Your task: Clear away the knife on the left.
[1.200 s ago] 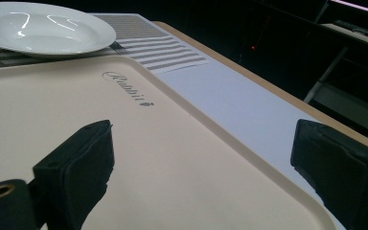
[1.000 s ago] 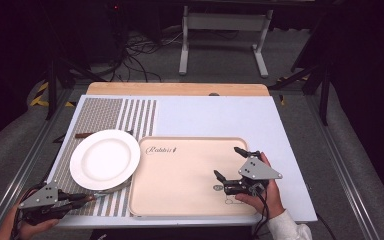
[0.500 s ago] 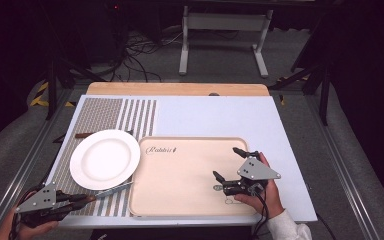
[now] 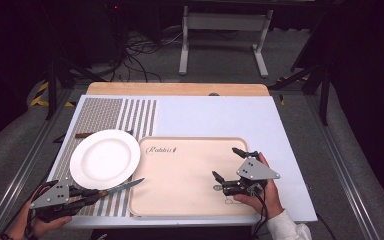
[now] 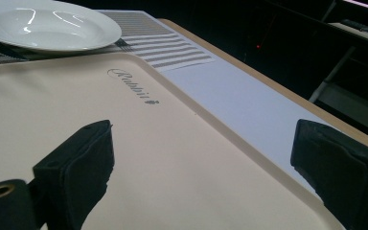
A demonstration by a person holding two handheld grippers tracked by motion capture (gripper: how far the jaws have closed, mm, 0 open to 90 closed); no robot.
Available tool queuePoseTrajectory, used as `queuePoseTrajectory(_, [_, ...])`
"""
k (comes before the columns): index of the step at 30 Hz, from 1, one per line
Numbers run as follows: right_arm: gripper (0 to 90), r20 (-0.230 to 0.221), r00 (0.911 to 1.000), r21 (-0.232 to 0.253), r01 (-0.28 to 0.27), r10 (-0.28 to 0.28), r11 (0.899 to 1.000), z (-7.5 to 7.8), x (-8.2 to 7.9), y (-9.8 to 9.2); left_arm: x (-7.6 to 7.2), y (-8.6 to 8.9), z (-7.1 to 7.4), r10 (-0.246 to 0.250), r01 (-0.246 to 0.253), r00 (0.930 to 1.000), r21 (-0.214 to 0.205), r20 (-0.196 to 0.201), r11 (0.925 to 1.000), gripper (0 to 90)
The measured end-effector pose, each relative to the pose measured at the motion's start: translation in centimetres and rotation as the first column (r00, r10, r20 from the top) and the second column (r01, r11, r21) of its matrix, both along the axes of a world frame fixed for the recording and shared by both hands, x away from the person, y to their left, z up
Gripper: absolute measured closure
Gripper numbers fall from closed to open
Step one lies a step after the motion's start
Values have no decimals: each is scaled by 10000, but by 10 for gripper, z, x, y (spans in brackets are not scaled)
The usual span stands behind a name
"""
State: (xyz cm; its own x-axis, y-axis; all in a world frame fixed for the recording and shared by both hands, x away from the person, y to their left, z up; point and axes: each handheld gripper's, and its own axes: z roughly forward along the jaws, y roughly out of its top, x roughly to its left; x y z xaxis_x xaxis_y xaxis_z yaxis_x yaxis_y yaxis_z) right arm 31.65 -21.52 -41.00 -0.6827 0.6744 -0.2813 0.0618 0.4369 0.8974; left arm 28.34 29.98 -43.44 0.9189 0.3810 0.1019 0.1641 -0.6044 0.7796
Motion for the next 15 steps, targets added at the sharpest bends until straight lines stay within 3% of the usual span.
queuePoseTrajectory(15, [85,42,9999,46,147,-147,9999,1,-2,-2,25,-51,10,-91,88,9992,86,379,9999,769])
